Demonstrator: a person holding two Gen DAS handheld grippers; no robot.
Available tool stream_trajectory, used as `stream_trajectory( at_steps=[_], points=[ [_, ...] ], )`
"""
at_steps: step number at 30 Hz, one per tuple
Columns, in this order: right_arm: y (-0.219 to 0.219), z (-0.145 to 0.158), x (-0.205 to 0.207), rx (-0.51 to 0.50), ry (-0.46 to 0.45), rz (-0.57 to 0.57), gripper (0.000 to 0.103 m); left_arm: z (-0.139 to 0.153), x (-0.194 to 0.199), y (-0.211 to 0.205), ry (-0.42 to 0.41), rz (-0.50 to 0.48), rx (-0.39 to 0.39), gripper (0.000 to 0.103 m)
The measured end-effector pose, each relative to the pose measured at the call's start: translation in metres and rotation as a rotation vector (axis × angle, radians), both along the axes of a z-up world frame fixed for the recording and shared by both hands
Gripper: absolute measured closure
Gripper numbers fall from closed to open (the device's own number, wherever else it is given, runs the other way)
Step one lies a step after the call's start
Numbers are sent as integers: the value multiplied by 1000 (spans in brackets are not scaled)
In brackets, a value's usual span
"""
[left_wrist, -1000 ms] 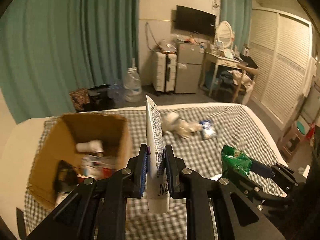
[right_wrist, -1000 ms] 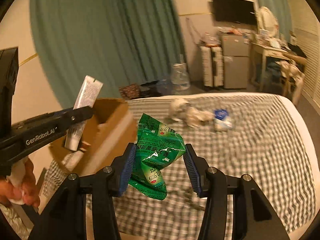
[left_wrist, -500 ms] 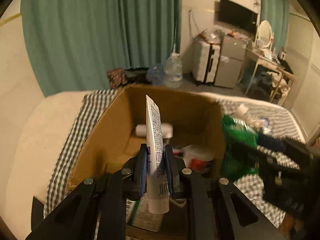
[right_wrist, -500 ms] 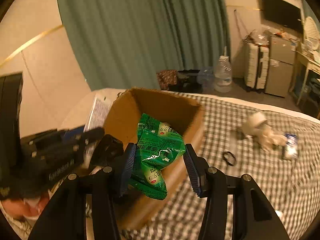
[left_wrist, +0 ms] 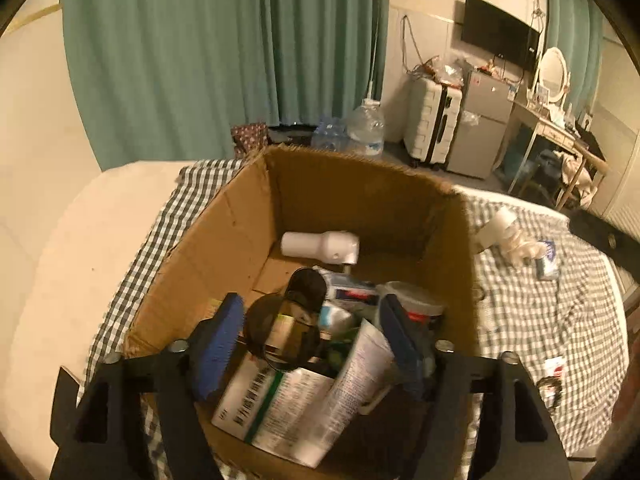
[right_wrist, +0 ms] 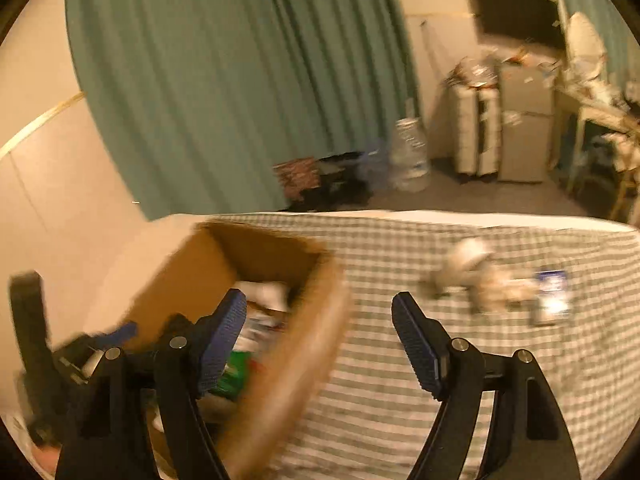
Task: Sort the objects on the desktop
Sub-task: 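Drop toothpaste tube into cardboard box with left tool while right tool drops green bag, then grasp red-printed sachet with left tool while right tool grasps bead bracelet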
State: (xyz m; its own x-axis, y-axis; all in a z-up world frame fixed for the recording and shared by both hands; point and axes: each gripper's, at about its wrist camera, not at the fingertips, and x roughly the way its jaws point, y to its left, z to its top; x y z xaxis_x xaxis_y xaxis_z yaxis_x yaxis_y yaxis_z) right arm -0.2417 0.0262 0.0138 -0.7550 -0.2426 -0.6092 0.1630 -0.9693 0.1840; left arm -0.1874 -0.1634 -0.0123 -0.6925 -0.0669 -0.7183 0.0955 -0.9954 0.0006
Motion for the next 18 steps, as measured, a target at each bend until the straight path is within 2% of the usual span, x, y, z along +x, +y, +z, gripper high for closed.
stream_trajectory(
  at_steps=[3,6,8,10,12,15,18],
  points=[
    [40,9,24,26,-2,-77,28,18,15,21,53,-6,31,12],
    [77,17,54,52,4,-135,28,36,28,60,79,-52,73,3],
    [93,17,74,91,-4,-154,28,40,35,83,85,-86,82,2],
    [110,2,89,121,-52,-167,28,36,47,113,91,-127,88,2],
    [124,-21,96,96,-142,-158,28,26,54,139,86,-157,87,2],
    [143,-70,101,66,-269,-193,28,-3,61,176,43,-186,87,1],
    [158,-111,97,19,-374,-206,28,-36,59,197,-20,-191,99,1]
  ],
)
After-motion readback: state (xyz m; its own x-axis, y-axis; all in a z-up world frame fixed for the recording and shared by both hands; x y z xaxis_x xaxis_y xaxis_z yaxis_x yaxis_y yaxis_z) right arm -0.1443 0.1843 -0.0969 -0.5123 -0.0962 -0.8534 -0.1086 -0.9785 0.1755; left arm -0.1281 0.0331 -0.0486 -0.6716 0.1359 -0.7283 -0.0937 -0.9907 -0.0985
